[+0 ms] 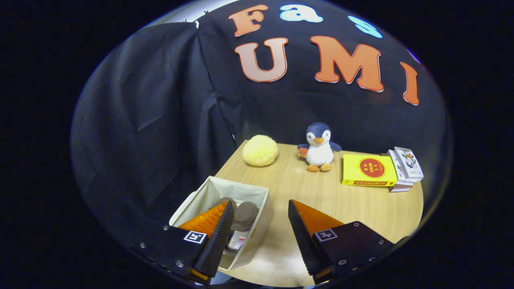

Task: Open the storage box then place both shoes into the box .Put the left shoe in first, then the right shoe, with the right side of both shoes facing outward in a uniform manner.

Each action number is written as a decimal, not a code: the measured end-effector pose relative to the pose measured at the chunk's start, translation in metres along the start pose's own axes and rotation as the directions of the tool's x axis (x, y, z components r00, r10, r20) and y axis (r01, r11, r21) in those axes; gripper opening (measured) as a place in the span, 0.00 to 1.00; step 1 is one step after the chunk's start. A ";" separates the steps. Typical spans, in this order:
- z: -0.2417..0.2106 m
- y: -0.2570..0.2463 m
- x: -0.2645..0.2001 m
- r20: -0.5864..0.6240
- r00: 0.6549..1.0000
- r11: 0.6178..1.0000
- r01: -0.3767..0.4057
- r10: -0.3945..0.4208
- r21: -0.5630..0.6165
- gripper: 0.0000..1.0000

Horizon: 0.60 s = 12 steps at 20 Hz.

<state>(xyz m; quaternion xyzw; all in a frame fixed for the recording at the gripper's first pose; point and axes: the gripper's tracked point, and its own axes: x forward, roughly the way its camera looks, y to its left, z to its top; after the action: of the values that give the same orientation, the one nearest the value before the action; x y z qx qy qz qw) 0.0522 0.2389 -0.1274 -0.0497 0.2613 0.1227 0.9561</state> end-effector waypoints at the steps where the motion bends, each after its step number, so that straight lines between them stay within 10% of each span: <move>1: 0.009 -0.018 -0.009 0.047 0.998 0.999 0.037 -0.036 -0.015 0.84; 12: 0.089 -0.190 -0.113 0.447 0.863 0.969 0.245 -0.237 0.040 0.87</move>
<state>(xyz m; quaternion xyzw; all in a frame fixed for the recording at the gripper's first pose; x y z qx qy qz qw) 0.0510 0.0461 0.0125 -0.0611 0.0245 0.0128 0.9977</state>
